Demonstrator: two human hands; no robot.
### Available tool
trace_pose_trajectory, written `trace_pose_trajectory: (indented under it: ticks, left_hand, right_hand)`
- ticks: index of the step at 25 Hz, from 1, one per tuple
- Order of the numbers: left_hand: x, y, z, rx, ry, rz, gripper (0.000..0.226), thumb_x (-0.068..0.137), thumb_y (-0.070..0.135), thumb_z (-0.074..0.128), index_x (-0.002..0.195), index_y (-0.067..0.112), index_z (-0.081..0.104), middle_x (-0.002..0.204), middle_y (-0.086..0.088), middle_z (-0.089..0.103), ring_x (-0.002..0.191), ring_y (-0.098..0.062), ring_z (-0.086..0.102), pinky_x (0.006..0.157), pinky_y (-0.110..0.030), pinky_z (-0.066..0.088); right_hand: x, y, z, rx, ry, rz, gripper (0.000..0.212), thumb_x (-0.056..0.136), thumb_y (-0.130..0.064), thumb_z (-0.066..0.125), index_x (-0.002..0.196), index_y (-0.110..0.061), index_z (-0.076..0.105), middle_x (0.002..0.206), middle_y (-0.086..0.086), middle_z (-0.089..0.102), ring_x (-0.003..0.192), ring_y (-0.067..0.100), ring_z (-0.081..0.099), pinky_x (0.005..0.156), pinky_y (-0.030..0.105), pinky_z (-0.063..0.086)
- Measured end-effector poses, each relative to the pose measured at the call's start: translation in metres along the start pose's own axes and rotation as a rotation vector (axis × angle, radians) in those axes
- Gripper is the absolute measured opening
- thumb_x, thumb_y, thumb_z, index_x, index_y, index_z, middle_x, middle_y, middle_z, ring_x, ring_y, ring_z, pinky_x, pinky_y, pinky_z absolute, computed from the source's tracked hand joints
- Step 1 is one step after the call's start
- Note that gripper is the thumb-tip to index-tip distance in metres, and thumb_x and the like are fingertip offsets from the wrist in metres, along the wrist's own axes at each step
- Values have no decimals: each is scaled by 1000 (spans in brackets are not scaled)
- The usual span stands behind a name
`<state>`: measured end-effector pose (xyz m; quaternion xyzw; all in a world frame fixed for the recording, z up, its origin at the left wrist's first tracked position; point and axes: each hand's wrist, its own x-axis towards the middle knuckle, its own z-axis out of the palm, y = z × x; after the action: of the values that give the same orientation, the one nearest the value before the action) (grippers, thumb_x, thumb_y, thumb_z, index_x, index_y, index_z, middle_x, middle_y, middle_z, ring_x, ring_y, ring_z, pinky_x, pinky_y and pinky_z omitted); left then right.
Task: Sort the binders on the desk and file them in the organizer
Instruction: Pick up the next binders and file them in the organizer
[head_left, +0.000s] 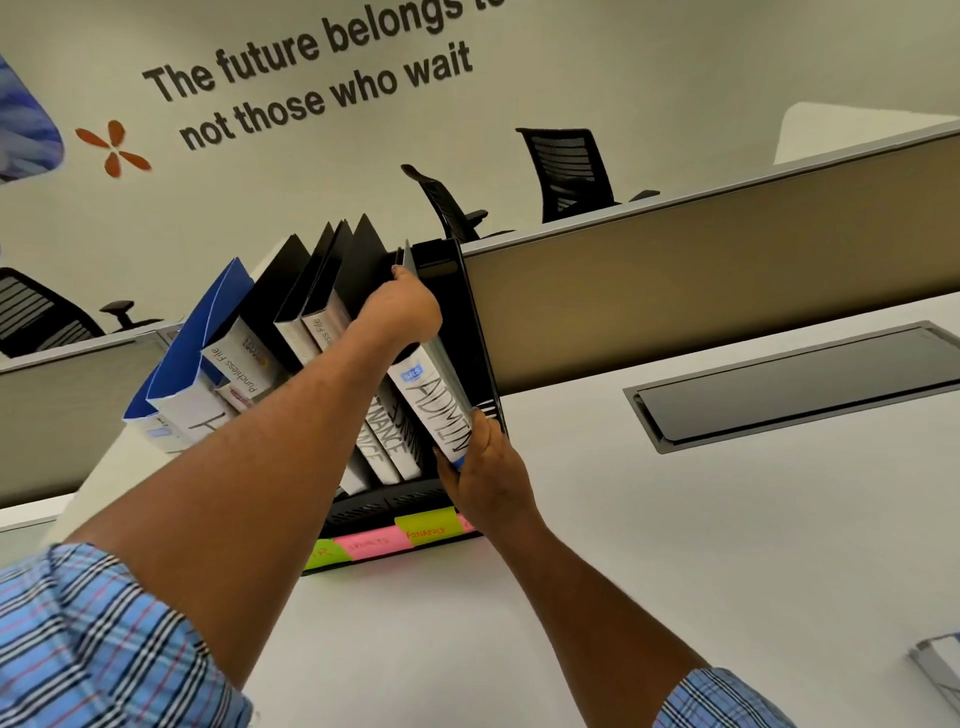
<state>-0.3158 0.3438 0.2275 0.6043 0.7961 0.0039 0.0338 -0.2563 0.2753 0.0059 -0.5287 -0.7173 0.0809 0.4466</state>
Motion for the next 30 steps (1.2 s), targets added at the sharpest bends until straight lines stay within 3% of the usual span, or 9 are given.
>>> trace_pose_trajectory:
  ticks: [6,9,12,15,17,19,21,26,30]
  left_hand:
    - [1,1,0,-45,26,-18,69,94,4,37,148,-3,-5,140,-30,39,126,-40,44,100,-44,39]
    - [1,0,2,-151,68,-44,60,92,6,40,146,-5,16,136,-28,45,121,-40,48,95,-43,44]
    - [-12,-2,0,-299,142,-59,19,88,10,46,101,-1,54,97,-15,62,80,-28,59,63,-35,48]
    - [-32,-3,1,-412,149,-59,16,86,16,50,73,7,47,65,-3,48,52,-15,44,42,-22,32]
    - [-52,-8,7,-519,157,-64,17,88,22,55,85,5,52,65,-2,48,50,-13,42,37,-19,27]
    - [-76,-16,16,-616,214,-60,46,88,32,60,119,0,46,91,-8,58,68,-18,53,41,-20,32]
    - [-100,-25,30,-651,283,-5,60,86,40,62,127,2,39,105,-7,53,85,-21,56,51,-21,37]
    - [-138,-46,57,-666,329,19,29,90,37,59,88,11,46,70,3,47,61,-12,46,49,-23,30]
    - [-176,-52,86,-652,161,35,45,94,34,52,56,13,38,49,-1,35,48,-18,34,47,-29,24]
  right_hand:
    - [0,-9,1,-70,3,62,73,72,-29,80,126,11,50,105,24,65,80,36,66,65,42,58]
    - [0,-10,2,-27,58,70,63,70,-27,82,114,8,55,100,20,66,85,35,66,72,43,59]
    - [-1,-10,1,-34,86,53,49,78,-34,76,104,-4,48,97,11,67,88,30,67,97,43,50]
    - [-3,-6,-4,-160,-120,61,50,92,-49,52,115,-6,40,106,6,66,97,24,65,119,47,16]
    - [-6,-4,-11,-91,-225,115,56,93,-50,49,126,-8,36,119,6,61,109,22,60,119,49,6]
    - [-11,-8,-19,-47,-282,160,68,91,-49,53,139,-6,29,133,8,51,125,24,48,118,49,6]
    - [-18,-14,-26,-111,-310,171,77,92,-47,53,146,-4,20,144,12,38,136,25,34,117,49,9]
    - [-32,-28,-43,-89,-337,222,77,92,-42,55,149,-5,17,148,11,33,139,25,29,116,50,19]
    - [-46,-32,-64,-108,-336,161,68,94,-37,54,147,-7,24,149,11,34,138,25,29,114,50,21]
